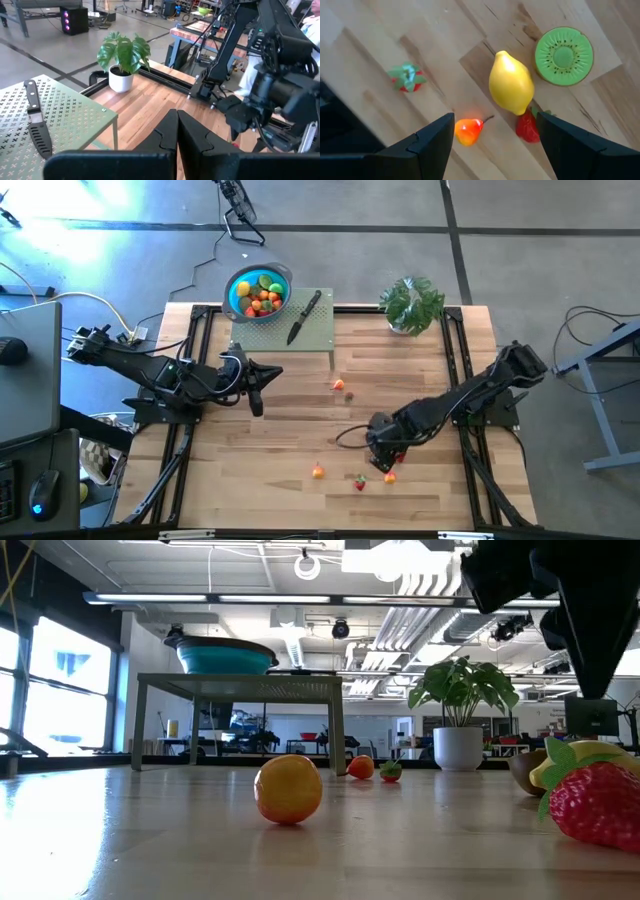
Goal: Pick & Place Fruit
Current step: Put the lemon into the strainer bowl on the shelf
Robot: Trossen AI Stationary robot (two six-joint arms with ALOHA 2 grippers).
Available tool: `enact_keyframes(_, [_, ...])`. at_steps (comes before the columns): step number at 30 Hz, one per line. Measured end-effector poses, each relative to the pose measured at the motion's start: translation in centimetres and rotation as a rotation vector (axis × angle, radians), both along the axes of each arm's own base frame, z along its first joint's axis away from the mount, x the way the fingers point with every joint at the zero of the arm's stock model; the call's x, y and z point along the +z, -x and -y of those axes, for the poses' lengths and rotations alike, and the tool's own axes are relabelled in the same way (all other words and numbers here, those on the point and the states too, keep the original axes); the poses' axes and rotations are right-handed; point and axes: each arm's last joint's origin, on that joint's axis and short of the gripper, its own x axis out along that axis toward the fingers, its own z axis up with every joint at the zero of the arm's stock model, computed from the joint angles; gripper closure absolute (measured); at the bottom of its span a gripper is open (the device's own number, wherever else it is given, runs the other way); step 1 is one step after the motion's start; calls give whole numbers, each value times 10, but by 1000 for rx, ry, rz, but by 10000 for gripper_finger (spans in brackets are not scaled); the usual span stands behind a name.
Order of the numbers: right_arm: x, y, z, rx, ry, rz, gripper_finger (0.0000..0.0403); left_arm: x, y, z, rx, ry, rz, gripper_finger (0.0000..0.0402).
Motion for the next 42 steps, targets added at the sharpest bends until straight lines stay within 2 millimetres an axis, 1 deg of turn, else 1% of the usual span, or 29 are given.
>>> enact_keyframes(6, [-17,-4,-12,-4,47,-22,129,0,0,0,0,0,0,401])
enact_keyframes(13, [-30,-9,-13,-29,115,-28,129,0,0,0,-16,3,-1,401])
enact_keyframes(21, [-46,-14,-16,-23,129,-64,129,-2,0,1,-26,-1,-17,401])
enact_keyframes(26, [-52,-17,-17,-17,144,-66,129,-2,0,1,-26,-2,-23,401])
enact_keyframes(35, [-52,-17,-16,-25,174,-40,129,-2,0,1,-26,-3,-24,401])
enact_keyframes(38, [-57,-17,-16,-27,163,-23,129,-2,0,1,-26,-3,-24,401])
enact_keyframes(42, [-62,-13,-15,-22,144,-47,129,-2,0,1,-26,-3,-24,401])
